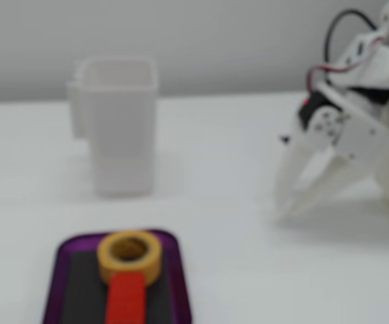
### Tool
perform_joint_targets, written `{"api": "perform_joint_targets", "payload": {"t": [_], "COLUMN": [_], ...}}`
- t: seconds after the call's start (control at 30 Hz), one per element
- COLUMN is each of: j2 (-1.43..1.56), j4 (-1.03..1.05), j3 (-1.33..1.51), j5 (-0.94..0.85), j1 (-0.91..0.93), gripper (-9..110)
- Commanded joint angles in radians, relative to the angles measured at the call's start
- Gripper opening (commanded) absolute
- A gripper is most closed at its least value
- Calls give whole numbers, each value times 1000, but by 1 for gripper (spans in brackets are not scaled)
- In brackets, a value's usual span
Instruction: Remove the yellow tape from the box.
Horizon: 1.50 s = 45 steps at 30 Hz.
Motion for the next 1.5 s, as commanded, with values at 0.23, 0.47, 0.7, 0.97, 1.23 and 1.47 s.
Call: {"api": "perform_joint_targets", "payload": {"t": [0.23, 0.47, 0.7, 0.97, 1.23, 1.47], "j2": [67, 67, 67, 67, 34, -227], "j4": [-14, -14, -14, -28, -127, -133], "j3": [3, 3, 3, -12, -150, -291], "j5": [-6, -6, -6, -9, -98, -368], "j1": [-5, -5, -5, -5, -2, -2], "gripper": [-1, -1, -1, -1, 0, 0]}}
